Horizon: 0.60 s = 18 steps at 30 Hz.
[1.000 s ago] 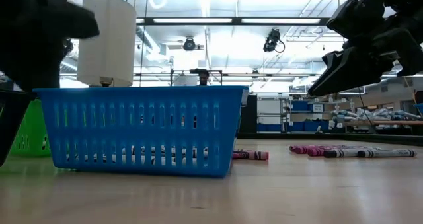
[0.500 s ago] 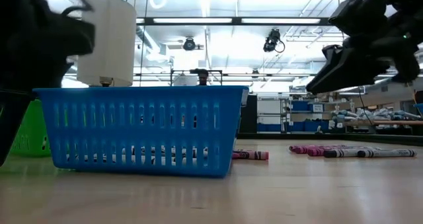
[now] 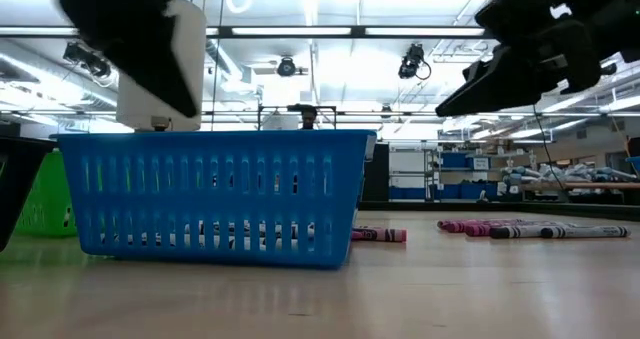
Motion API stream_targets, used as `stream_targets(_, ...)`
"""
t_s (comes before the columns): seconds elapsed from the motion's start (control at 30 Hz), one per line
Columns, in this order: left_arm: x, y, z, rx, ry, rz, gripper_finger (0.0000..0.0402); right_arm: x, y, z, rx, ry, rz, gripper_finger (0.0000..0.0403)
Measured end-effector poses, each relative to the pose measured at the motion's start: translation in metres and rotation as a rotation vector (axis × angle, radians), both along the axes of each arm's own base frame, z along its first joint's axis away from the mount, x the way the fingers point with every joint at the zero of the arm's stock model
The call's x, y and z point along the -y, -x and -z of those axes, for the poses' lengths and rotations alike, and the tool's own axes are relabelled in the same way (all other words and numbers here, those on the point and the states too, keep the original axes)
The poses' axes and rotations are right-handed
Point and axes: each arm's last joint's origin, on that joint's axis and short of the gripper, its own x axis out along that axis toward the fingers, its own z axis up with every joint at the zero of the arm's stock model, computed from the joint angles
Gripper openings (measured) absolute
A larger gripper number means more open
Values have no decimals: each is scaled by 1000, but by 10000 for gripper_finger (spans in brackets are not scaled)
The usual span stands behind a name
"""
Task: Sort crayons
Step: Put the pink crayon into the right blue basket
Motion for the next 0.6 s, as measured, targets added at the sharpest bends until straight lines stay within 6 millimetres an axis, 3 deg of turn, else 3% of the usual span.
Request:
stream_targets(0.27, -42, -47, 0, -52, 192, 195, 152, -4, -14, 18, -13, -49, 7, 106)
stream_targets(0.6, -73, -76, -3, -36, 327, 295, 152, -15, -17, 41, -100, -14, -26, 106)
